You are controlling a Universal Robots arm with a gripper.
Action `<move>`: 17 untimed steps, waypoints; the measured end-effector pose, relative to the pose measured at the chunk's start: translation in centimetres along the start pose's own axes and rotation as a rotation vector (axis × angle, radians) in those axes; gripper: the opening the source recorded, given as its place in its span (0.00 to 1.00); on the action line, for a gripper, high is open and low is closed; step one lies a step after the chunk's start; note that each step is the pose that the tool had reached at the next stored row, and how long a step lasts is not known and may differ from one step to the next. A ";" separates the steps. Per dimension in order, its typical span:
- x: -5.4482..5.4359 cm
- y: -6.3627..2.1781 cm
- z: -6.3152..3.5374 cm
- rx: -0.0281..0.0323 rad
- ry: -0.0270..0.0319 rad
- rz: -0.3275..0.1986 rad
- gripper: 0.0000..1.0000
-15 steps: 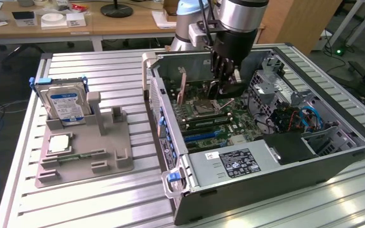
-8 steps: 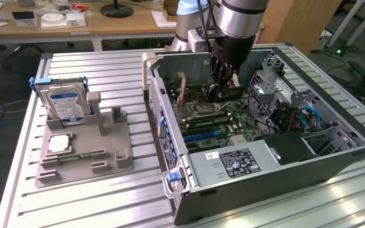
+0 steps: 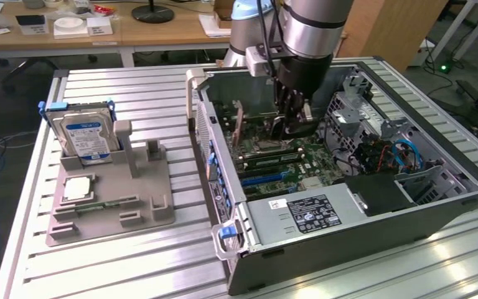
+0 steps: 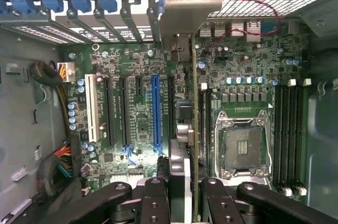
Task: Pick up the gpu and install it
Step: 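Insert the gpu into the slot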
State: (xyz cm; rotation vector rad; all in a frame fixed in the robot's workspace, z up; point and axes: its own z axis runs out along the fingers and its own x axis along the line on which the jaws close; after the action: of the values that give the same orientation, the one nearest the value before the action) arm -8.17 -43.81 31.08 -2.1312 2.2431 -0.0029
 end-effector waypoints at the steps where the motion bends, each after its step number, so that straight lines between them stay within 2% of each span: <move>1: 0.1 0.00 0.03 0.0000 0.0000 0.000 0.28; 11: 1.0 0.02 0.61 0.0001 -0.0002 0.000 0.28; 17: 1.1 0.05 1.58 0.0000 0.0000 0.000 0.28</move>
State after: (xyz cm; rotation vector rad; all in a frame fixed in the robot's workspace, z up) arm -8.22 -44.85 29.47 -2.1313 2.2430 -0.0029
